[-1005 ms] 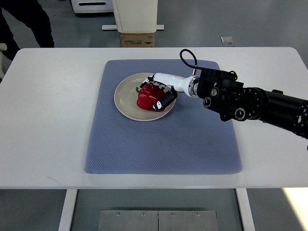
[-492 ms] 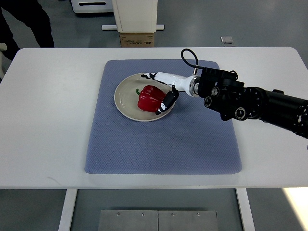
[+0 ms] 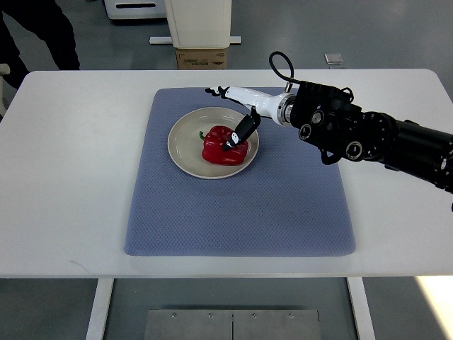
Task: Place red pepper on plate with right hand
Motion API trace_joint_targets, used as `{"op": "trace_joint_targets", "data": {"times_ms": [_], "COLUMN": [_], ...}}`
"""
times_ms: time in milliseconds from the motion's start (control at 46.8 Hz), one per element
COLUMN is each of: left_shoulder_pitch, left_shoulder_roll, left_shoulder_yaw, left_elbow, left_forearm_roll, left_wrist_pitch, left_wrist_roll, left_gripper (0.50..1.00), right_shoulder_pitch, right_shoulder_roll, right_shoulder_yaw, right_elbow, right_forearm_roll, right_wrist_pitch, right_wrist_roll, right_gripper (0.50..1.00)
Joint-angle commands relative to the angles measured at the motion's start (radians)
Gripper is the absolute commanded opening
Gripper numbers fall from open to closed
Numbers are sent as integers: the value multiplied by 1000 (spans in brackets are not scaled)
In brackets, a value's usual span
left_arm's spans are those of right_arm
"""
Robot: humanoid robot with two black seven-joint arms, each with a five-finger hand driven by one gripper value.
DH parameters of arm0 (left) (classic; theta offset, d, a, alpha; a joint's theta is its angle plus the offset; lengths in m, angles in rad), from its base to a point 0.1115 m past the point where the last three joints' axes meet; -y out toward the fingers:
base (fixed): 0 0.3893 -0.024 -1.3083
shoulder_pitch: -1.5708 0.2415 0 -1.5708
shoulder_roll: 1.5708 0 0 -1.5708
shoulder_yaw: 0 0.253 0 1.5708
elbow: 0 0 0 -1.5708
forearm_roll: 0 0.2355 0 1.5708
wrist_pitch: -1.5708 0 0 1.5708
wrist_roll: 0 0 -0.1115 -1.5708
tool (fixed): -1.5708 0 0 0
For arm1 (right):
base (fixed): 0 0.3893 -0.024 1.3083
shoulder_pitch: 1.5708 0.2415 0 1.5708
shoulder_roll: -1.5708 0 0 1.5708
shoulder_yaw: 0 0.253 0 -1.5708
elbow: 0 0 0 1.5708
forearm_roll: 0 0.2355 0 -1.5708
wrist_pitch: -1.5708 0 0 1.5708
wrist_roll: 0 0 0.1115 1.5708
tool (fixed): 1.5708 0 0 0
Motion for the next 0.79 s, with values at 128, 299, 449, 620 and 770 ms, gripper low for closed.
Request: {"op": "trace_joint_targets", "data": {"times_ms": [128,299,449,620,770], "left_shoulder_pitch": [0,0,0,0,0], "left_shoulder_roll": [0,0,0,0,0], "left_shoulder_yaw": [0,0,0,0,0], "left_elbow": [0,0,0,0,0], "left_forearm_roll": [0,0,0,0,0], "left_wrist_pitch": [0,0,0,0,0], "left_wrist_roll": [0,0,0,0,0], "left_gripper": [1000,1000,1000,1000,1000], "right_shoulder_pitch": [-24,-47,-99,-170,-216], "right_shoulder_roll": [-78,-175,-221,-225,-224], "right_shoulder_yaw": [94,158,261,444,551], "right_elbow": [0,2,2,2,2], "right_forearm_roll": [81,152,181,179,178], "right_wrist_pitch": [-2,-2,-8,-20,-32], "right_wrist_roll": [-2,-2,-8,-51,-74], "right_gripper": [993,991,989,989,989]}}
